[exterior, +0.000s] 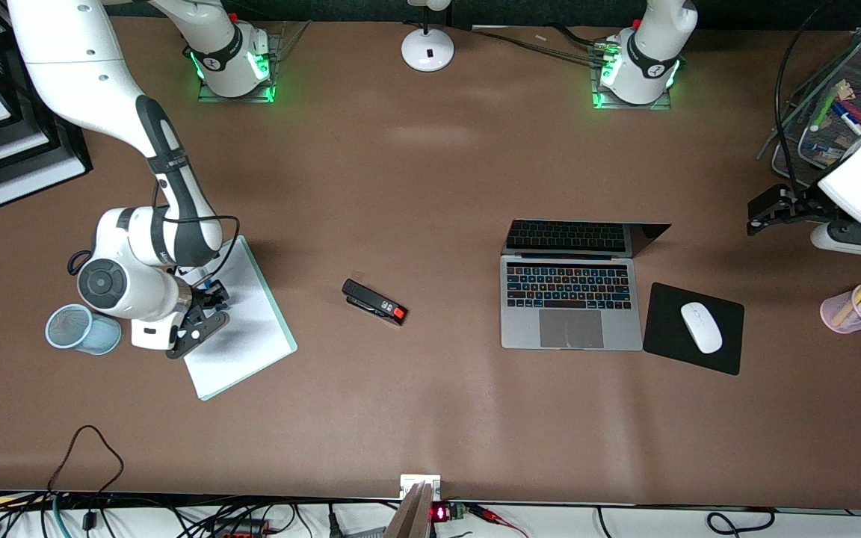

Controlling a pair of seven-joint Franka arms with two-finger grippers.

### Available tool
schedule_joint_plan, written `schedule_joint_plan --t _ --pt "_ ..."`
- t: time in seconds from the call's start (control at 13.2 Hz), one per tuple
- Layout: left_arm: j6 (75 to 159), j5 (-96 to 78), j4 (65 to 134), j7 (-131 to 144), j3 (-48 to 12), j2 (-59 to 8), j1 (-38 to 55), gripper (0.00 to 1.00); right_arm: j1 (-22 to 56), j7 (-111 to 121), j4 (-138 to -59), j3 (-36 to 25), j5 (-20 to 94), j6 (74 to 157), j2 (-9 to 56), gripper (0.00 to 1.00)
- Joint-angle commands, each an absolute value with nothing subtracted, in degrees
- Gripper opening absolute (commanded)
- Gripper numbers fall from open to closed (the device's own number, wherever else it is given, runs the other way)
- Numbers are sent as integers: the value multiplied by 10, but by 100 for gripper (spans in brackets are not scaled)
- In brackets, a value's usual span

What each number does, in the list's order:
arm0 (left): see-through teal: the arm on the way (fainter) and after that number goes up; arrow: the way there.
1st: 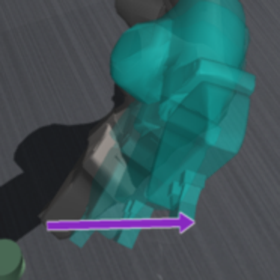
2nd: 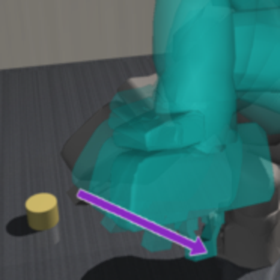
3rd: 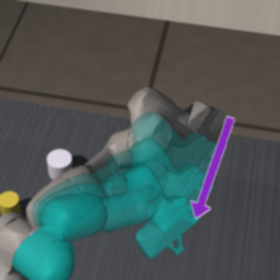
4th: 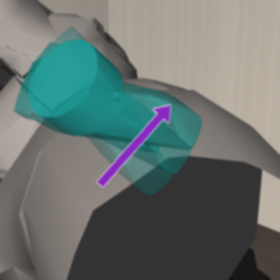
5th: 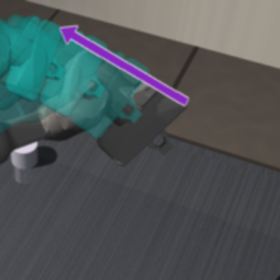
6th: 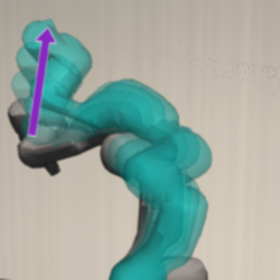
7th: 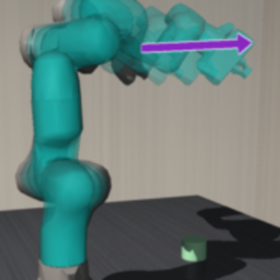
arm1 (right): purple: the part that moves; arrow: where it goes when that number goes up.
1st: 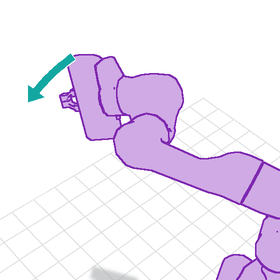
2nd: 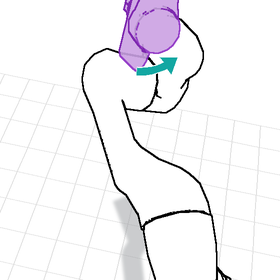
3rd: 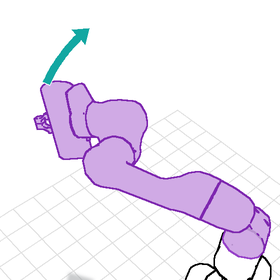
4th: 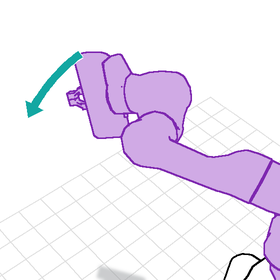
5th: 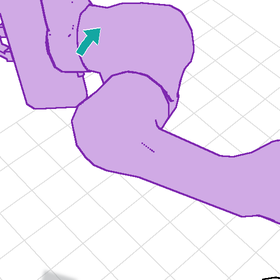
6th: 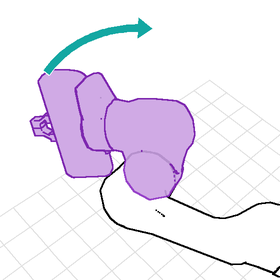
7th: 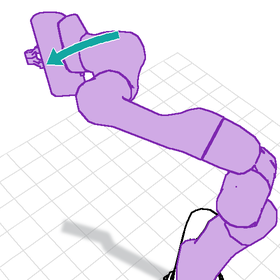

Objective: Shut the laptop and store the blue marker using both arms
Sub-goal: 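Grasp the blue marker with the right gripper while the left gripper approaches the laptop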

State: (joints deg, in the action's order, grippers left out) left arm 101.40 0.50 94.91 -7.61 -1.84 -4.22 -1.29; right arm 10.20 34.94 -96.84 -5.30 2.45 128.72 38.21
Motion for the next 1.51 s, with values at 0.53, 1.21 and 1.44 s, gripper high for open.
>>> schedule_joint_plan --t 0.53,1.21,1.44 --pt "971 -1 927 -86 -19 -79 -10 28 103 359 -974 -56 33 1304 391 28" --pt "886 -92 929 -41 -37 -76 -9 0 103 352 -974 -56 34 1311 399 14" --pt "864 -124 933 17 -54 -73 -9 0 102 351 -968 -56 35 1303 391 0"
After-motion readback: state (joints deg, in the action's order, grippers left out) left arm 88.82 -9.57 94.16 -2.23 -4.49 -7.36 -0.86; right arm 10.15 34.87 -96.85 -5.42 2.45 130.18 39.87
